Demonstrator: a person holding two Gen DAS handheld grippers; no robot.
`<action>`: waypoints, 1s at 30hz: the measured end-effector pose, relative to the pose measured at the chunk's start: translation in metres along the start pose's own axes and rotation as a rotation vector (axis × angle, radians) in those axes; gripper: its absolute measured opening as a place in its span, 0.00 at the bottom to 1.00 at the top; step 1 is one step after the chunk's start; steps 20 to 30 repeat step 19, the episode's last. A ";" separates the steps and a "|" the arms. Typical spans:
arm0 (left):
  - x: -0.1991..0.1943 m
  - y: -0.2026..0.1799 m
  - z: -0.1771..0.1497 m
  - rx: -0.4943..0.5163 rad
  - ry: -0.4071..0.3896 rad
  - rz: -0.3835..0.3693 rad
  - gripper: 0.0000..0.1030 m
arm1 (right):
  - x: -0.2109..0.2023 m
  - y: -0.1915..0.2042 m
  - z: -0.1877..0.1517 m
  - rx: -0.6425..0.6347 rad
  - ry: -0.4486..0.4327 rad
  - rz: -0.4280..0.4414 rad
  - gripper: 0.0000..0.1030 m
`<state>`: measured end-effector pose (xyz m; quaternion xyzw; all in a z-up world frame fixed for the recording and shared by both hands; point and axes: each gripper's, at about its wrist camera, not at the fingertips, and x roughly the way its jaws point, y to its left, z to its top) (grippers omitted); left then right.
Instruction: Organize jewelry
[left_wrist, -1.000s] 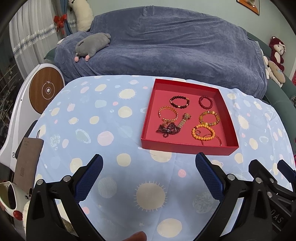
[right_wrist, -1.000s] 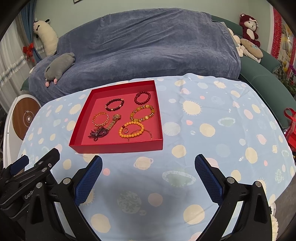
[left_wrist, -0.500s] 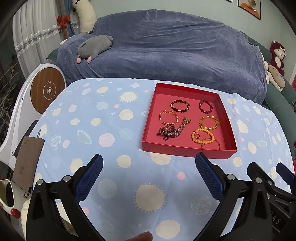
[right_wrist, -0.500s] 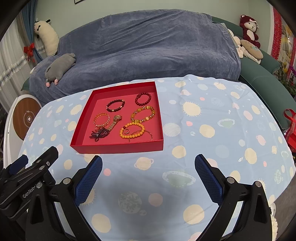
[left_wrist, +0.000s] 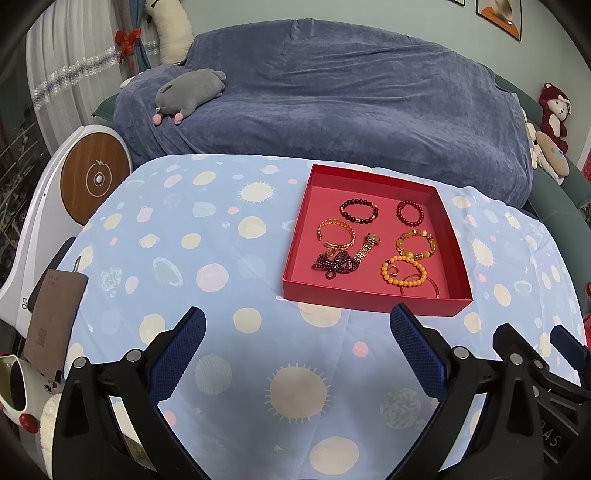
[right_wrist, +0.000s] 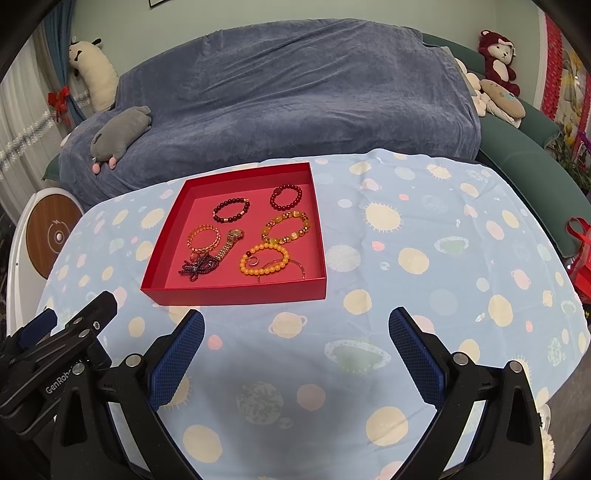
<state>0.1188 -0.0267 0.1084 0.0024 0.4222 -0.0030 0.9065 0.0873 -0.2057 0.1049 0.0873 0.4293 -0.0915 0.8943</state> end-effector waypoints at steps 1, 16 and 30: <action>0.000 0.001 0.000 0.000 -0.001 0.002 0.93 | 0.000 0.000 -0.001 -0.001 0.000 0.000 0.94; 0.003 -0.001 0.001 0.009 -0.004 0.013 0.93 | 0.000 0.002 -0.002 -0.004 0.000 0.000 0.94; 0.004 -0.001 0.001 0.010 -0.003 0.011 0.93 | 0.001 0.002 -0.002 -0.005 -0.002 -0.003 0.94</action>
